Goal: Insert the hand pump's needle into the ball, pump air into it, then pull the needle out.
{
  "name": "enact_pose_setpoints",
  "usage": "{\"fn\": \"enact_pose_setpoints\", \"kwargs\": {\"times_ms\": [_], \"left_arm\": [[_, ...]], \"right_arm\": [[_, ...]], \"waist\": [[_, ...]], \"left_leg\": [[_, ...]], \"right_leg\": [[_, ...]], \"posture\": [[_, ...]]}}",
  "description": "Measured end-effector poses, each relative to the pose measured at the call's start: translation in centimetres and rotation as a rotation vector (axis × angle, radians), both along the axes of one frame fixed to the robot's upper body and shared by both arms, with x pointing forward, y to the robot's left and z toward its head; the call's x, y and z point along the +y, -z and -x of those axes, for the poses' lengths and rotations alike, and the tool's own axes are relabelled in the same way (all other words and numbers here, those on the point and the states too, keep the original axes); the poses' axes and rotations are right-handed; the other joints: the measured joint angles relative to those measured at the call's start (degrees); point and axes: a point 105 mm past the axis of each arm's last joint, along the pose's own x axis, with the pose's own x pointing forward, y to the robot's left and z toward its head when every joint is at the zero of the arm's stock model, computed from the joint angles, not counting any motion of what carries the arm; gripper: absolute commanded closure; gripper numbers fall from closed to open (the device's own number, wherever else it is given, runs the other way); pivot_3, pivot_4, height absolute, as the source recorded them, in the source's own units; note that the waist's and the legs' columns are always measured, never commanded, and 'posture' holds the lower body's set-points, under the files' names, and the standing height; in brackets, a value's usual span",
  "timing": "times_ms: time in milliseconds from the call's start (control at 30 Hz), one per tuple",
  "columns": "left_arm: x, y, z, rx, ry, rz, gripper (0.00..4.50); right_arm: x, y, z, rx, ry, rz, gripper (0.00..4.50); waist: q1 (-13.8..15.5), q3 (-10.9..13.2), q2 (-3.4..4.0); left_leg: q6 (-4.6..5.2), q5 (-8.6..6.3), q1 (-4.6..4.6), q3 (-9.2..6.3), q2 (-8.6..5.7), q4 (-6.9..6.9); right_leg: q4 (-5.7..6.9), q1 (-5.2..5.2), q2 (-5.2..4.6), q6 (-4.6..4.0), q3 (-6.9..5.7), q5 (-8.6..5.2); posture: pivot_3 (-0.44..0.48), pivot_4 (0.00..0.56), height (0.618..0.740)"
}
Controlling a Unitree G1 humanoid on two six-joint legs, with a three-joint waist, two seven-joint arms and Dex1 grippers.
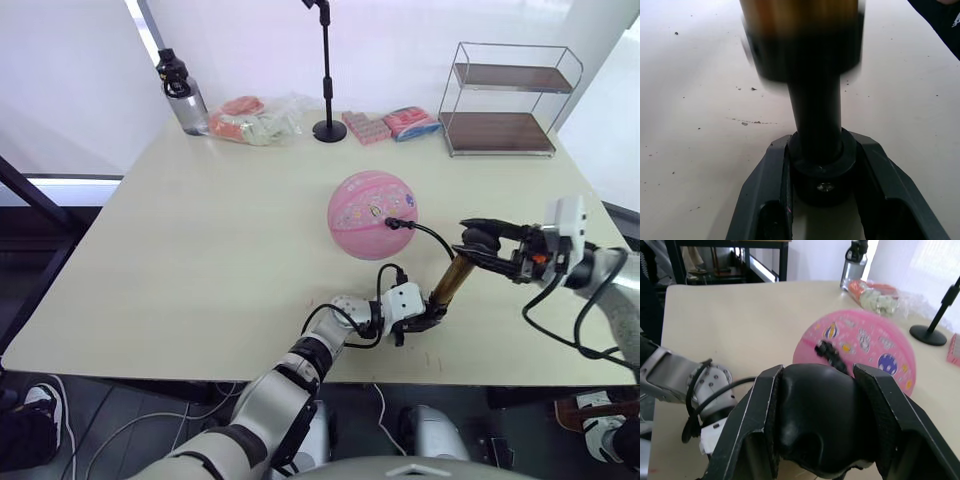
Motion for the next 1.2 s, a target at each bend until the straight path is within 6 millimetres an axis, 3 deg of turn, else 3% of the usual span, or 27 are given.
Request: {"fn": "enact_pose_setpoints", "kwargs": {"times_ms": [67,233,467,600,733,967,1000,1200], "left_arm": [[0.0,0.0,0.0,0.002,-0.001,-0.002,3.4],[0.2,0.2,-0.1,0.005,-0.005,-0.007,3.4],[-0.4,-0.3,0.1,-0.012,0.014,0.01,3.4],[-0.8,-0.6,0.2,-0.022,0.029,0.018,3.4],[-0.9,-0.7,0.1,-0.034,0.031,0.014,3.4],[-1.1,-0.8,0.0,-0.047,0.029,0.011,3.4],[-1.1,-0.9,-0.1,-0.055,0.026,0.01,3.4],[-1.3,-1.1,-0.2,-0.078,0.025,0.011,3.4]], "right_arm": [[0.5,1.4,0.0,0.011,0.009,0.008,2.85],[1.0,1.7,0.2,-0.007,0.001,0.01,2.85],[0.1,-0.2,0.6,-0.004,0.0,0.042,2.85],[-0.8,-2.2,1.0,0.003,0.011,0.047,2.85],[-1.5,-6.5,1.5,-0.044,0.0,0.027,2.85],[-2.1,-10.1,2.0,-0.067,0.0,-0.007,2.85],[-2.3,-11.5,2.3,-0.079,0.001,-0.021,2.85],[-2.6,-12.9,2.5,-0.046,0.006,-0.029,2.85]], "waist": [[0.0,-0.05,0.01],[-0.09,-0.16,0.11],[0.18,0.16,0.49],[0.6,0.59,0.69],[0.87,0.91,0.55],[1.28,1.07,0.58],[1.38,1.15,0.61],[1.46,1.4,0.62]], "left_leg": [[-0.17,-0.1,0.02,0.0,0.02,0.0],[-0.18,-0.1,0.18,0.05,0.1,-0.01],[-0.09,-0.05,-0.1,0.02,0.01,-0.01],[0.08,0.05,-0.31,0.04,-0.17,0.0],[0.08,0.05,-0.32,0.04,-0.2,0.01],[0.08,0.05,-0.31,0.04,-0.19,0.02],[0.08,0.05,-0.32,0.05,-0.19,0.02],[0.08,0.05,-0.41,0.06,-0.21,0.02]], "right_leg": [[0.01,0.0,0.0,0.0,-0.01,0.0],[0.02,0.11,-0.01,0.0,-0.13,0.0],[0.01,-0.12,-0.17,-0.01,-0.31,0.02],[-0.02,-0.22,-0.35,-0.21,-0.35,0.16],[-0.05,-0.21,-0.4,0.02,-0.35,0.05],[-0.03,-0.21,-0.39,0.08,-0.37,0.06],[-0.04,-0.21,-0.4,0.07,-0.37,0.07],[-0.05,-0.27,-0.42,0.03,-0.37,0.1]], "posture": [[0.0,0.15,0.74],[0.0,0.15,0.74],[0.0,0.15,0.74],[0.0,0.15,0.74],[0.0,0.15,0.74],[0.0,0.15,0.74],[0.0,0.15,0.74],[0.0,0.15,0.74]]}}
